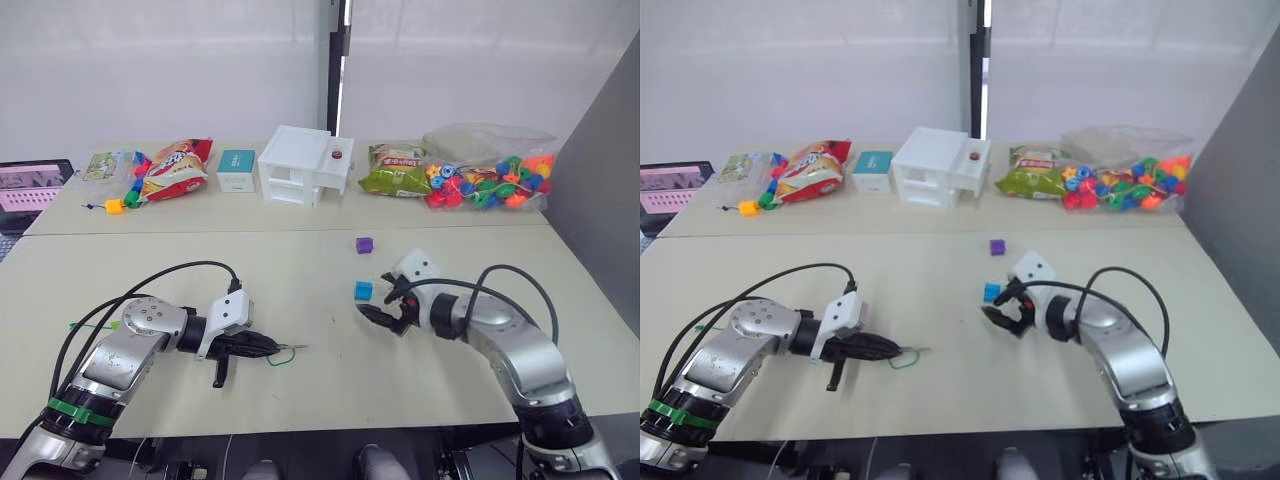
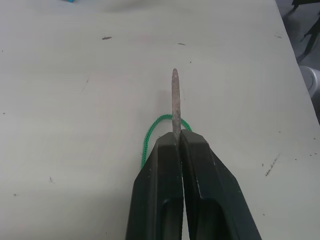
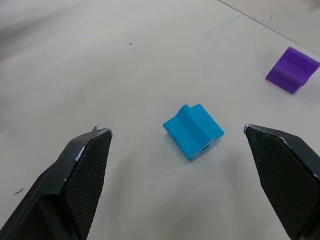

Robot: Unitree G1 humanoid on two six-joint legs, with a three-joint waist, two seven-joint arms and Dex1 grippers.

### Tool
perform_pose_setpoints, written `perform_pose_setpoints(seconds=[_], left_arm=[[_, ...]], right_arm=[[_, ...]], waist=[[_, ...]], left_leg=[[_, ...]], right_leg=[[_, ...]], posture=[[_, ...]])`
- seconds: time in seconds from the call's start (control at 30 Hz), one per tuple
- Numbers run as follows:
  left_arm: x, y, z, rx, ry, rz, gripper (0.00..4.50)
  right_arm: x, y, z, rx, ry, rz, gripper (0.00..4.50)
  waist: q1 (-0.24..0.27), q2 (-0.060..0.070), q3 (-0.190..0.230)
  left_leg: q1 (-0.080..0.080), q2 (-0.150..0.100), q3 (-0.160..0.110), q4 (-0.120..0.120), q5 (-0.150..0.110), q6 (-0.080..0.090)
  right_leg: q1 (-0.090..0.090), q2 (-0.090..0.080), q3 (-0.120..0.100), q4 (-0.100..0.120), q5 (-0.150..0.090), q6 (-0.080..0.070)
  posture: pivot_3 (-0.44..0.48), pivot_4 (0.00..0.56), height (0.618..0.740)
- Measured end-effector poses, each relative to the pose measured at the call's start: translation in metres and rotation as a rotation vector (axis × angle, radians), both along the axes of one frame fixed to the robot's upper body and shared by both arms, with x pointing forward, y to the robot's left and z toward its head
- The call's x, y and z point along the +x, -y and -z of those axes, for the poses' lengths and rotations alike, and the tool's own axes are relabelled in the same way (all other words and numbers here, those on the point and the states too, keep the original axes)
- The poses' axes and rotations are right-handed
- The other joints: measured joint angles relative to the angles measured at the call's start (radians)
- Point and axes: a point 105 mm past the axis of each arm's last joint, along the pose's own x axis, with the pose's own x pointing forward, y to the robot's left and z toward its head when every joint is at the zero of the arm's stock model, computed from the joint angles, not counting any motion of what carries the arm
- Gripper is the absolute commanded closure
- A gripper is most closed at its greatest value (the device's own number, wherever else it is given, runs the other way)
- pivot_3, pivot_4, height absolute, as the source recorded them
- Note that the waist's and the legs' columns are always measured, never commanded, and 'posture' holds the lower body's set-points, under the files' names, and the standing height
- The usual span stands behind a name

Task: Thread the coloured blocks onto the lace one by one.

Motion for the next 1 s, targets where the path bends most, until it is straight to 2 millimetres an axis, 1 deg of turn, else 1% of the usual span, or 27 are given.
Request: perform_pose_setpoints(seconds=[0.07,0.13,0.23,0.33,0.43,0.53,0.63,0.83,0.9,1.0], left_arm=[[0.0,0.001,-0.001,-0.004,0.004,-0.002,4.5],[-0.002,0.002,-0.002,-0.009,0.013,-0.001,4.5],[-0.004,0.003,-0.003,-0.016,0.012,-0.008,4.5],[-0.005,0.005,-0.005,-0.018,0.023,-0.006,4.5],[-0.005,0.006,-0.005,-0.018,0.017,-0.011,4.5],[-0.005,0.008,-0.007,-0.018,0.023,-0.013,4.5],[-0.006,0.009,-0.007,-0.017,0.023,-0.019,4.5],[-0.008,0.01,-0.007,-0.016,0.022,-0.03,4.5],[-0.008,0.01,-0.007,-0.017,0.022,-0.032,4.5],[-0.009,0.01,-0.007,-0.019,0.021,-0.032,4.5]], right_arm=[[0.011,-0.001,0.006,-0.014,-0.009,-0.016,0.04],[0.016,-0.002,0.011,-0.02,-0.011,-0.03,0.04],[0.019,-0.003,0.013,-0.04,-0.008,-0.075,0.04],[0.022,-0.002,0.013,-0.104,-0.014,-0.162,0.04],[0.027,-0.001,0.007,-0.175,-0.01,-0.252,0.04],[0.029,-0.002,0.015,-0.236,-0.038,-0.322,0.04],[0.033,-0.001,0.021,-0.26,-0.054,-0.341,0.04],[0.045,-0.002,0.019,-0.278,-0.045,-0.356,0.04],[0.046,-0.003,0.019,-0.28,-0.045,-0.363,0.54],[0.048,-0.005,0.02,-0.286,-0.049,-0.376,1.54]], waist=[[-0.002,0.0,0.0],[-0.001,0.0,0.0],[-0.001,0.0,0.0],[-0.001,0.0,0.0],[-0.001,0.0,0.0],[-0.002,0.0,0.0],[-0.002,0.0,0.0],[-0.002,0.0,0.0],[-0.002,0.0,0.0],[-0.002,0.0,0.0]], left_leg=[[0.0,0.0,0.0,0.0,0.0,0.0],[0.0,0.0,0.0,0.0,0.0,0.0],[0.0,0.0,0.0,0.0,0.0,0.0],[0.0,0.0,0.0,0.0,0.0,0.0],[0.0,0.0,0.0,0.0,0.0,0.0],[0.0,0.0,0.0,0.0,0.0,0.0],[0.0,0.0,0.0,0.0,0.0,0.0],[0.0,0.0,0.0,0.0,0.0,0.0],[0.0,0.0,0.0,0.0,0.0,0.0],[0.0,0.0,0.0,0.0,0.0,0.0]], right_leg=[[0.0,0.0,0.0,0.0,0.0,0.0],[0.0,0.0,0.0,0.0,0.0,0.0],[0.0,0.0,0.0,0.0,0.0,0.0],[0.0,0.0,0.0,-0.001,0.0,0.0],[0.0,0.0,0.0,0.0,0.0,0.0],[0.0,0.0,0.0,0.0,0.0,0.0],[-0.001,0.0,0.0,0.0,0.0,0.0],[-0.001,0.0,0.0,0.0,0.0,0.0],[-0.001,0.0,0.0,0.0,0.0,0.0],[-0.001,0.0,0.0,0.0,0.0,0.0]], posture=[[0.0,0.15,0.74],[0.0,0.15,0.74],[0.0,0.15,0.74],[0.0,0.15,0.74],[0.0,0.15,0.74],[0.0,0.15,0.74],[0.0,0.15,0.74],[0.0,0.15,0.74],[0.0,0.15,0.74],[0.0,0.15,0.74]])
